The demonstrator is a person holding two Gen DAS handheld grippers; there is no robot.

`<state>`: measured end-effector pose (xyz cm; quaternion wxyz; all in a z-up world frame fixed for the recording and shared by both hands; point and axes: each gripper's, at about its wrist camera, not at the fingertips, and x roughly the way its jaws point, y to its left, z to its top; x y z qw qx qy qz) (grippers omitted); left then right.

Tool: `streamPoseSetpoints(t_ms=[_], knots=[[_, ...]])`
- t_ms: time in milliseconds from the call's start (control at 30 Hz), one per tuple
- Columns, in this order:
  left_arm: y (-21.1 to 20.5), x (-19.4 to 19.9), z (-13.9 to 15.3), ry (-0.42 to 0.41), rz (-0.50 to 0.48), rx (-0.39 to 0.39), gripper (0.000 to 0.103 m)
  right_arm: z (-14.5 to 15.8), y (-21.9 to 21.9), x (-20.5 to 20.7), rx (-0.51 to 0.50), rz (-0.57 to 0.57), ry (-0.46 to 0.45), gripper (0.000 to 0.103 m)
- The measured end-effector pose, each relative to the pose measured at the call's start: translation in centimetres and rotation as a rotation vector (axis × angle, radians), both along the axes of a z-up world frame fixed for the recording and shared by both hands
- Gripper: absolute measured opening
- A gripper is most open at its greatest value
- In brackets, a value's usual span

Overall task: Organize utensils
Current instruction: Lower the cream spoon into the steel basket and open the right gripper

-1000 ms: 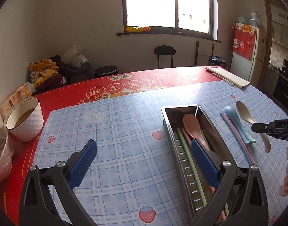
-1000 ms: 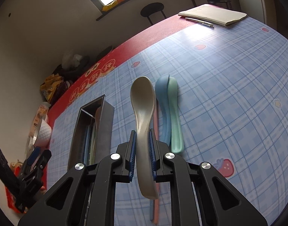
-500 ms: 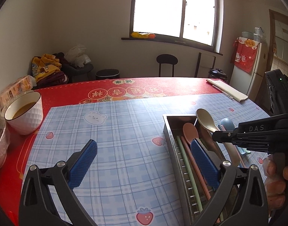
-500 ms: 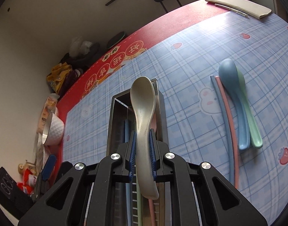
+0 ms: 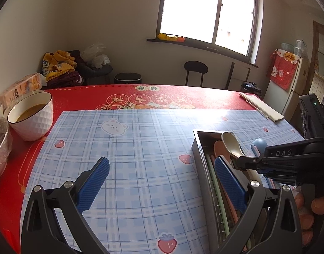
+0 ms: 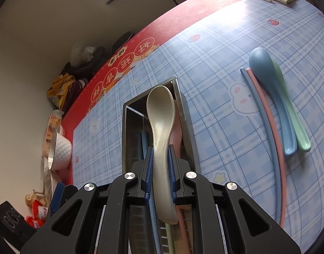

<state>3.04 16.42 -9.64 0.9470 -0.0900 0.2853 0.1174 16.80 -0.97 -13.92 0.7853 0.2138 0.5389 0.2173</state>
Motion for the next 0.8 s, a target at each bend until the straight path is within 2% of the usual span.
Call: streamPoseSetpoints(t_ms=[467,600,800], knots=[[0.3,0.1,-0.1,0.010,0.004,-0.012,0.097,-0.7,0.4,0.0,-0.014,0.001,0.021,0.014],[0.5,0.4,-0.7,0.041,0.010,-0.016,0.097,-0.5,0.3,-0.2,-0.016,0.002,0.006,0.014],[0.8,0.3,-0.6,0.024,0.011,-0.029,0.097,0.6,-0.6,-0.4,-0.018,-0.001,-0.049,0.015]])
